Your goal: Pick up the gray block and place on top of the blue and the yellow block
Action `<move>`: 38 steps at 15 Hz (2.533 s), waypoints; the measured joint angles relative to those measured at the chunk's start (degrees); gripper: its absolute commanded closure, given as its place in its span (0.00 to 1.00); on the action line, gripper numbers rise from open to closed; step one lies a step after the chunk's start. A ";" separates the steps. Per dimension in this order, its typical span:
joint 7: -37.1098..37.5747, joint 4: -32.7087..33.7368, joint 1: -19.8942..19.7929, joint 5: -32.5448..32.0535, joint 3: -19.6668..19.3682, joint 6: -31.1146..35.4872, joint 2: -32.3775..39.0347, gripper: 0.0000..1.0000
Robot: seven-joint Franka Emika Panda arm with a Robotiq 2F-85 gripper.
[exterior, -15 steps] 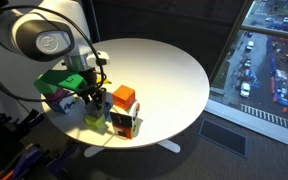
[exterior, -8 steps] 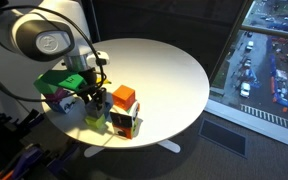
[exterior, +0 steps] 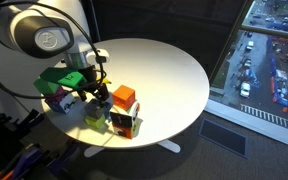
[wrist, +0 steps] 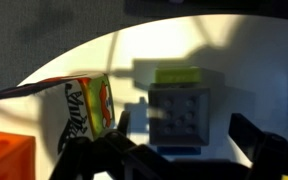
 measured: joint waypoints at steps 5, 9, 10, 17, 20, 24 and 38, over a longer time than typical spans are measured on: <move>0.19 -0.02 0.10 0.00 0.10 -3.55 -4.09 0.00; 0.74 0.15 0.10 1.25 1.27 -6.75 -7.93 0.00; 0.74 0.17 0.11 2.09 1.82 -7.29 -8.90 0.00; 0.74 -0.08 0.45 8.33 5.61 -7.98 -15.89 0.00; 0.74 -0.25 0.97 11.20 6.40 -8.56 -19.19 0.00; 0.74 -0.80 1.27 12.20 6.62 -10.46 -23.86 0.00; 7.29 -2.10 1.01 8.85 6.68 -32.92 -40.53 0.00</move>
